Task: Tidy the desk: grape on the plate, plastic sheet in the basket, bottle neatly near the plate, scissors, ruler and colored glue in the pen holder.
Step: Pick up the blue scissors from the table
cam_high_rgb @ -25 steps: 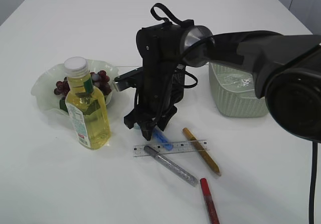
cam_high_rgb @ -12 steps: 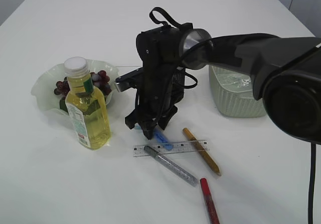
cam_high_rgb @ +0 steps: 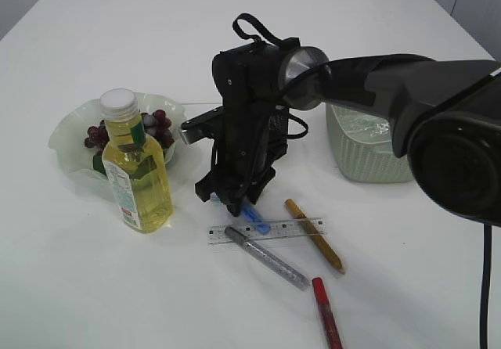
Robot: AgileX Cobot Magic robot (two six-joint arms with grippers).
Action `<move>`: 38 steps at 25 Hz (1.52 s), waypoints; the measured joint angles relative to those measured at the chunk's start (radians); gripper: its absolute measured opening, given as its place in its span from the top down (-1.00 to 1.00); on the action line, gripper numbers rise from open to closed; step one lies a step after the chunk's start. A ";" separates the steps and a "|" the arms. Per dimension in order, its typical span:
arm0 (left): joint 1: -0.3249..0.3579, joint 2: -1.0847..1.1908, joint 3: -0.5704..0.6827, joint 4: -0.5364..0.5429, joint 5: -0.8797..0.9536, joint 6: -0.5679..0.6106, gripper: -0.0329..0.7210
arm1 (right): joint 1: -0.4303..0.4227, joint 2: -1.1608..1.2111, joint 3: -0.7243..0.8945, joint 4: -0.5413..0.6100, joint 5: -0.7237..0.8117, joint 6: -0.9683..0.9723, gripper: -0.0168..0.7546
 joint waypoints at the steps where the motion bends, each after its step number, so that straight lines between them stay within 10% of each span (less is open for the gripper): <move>1: 0.000 0.002 0.000 0.000 -0.002 0.000 0.27 | 0.000 0.000 -0.003 -0.002 0.000 0.000 0.21; 9: 0.000 0.019 0.000 0.000 -0.004 0.000 0.27 | 0.000 0.004 -0.006 0.003 0.000 0.000 0.58; 38: 0.000 0.019 0.000 0.000 -0.026 0.000 0.27 | -0.055 -0.108 -0.191 0.080 0.046 0.033 0.63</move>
